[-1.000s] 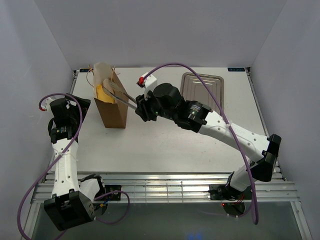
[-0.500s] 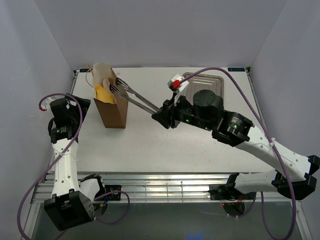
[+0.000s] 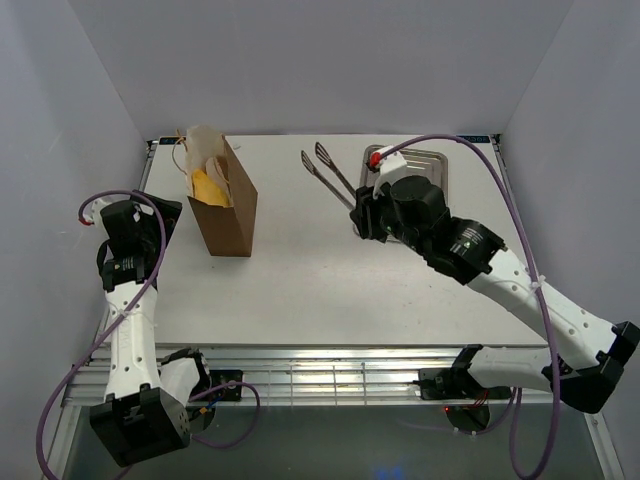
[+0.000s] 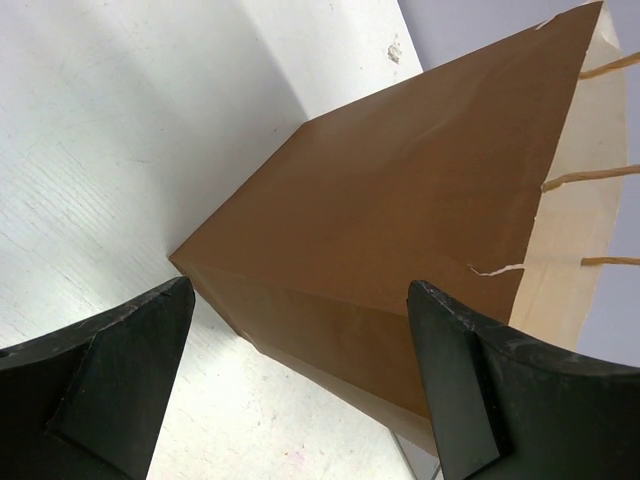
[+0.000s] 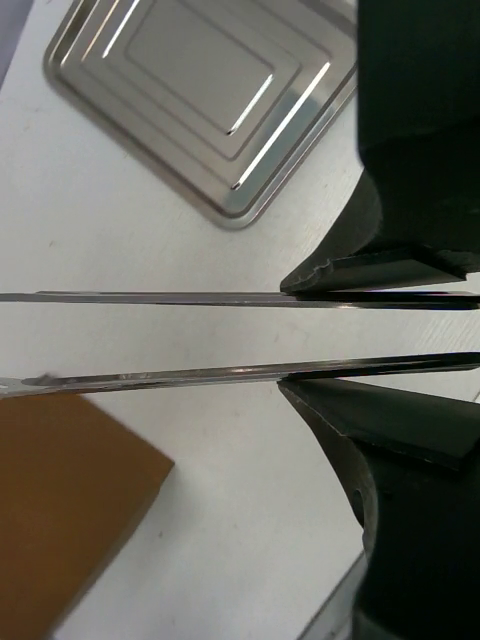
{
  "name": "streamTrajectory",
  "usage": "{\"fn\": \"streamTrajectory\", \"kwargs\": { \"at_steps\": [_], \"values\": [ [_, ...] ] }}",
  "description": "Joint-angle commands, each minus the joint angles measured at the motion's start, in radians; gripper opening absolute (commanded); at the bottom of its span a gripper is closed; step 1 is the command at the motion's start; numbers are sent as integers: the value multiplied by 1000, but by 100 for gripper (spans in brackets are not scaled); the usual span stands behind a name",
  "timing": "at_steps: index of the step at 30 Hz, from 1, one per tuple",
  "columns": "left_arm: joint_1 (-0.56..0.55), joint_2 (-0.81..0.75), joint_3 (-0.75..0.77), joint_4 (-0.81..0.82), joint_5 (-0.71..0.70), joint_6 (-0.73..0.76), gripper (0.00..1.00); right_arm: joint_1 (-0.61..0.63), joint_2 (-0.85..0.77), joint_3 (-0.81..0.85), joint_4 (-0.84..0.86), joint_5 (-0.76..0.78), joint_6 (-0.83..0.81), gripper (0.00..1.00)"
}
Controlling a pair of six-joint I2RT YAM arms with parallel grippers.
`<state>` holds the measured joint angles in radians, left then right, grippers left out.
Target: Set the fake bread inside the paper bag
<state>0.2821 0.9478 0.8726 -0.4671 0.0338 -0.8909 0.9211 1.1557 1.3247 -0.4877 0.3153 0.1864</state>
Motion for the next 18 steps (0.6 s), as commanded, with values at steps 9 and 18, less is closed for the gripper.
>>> {"fn": "streamTrajectory", "kwargs": {
  "at_steps": [9, 18],
  "values": [
    [-1, -57, -4, -11, 6, 12, 98, -205, 266, -3, 54, -81, 57, 43],
    [-1, -67, -7, -10, 38, -3, 98, -208, 536, 91, 98, -113, 134, 43]
  ]
}}
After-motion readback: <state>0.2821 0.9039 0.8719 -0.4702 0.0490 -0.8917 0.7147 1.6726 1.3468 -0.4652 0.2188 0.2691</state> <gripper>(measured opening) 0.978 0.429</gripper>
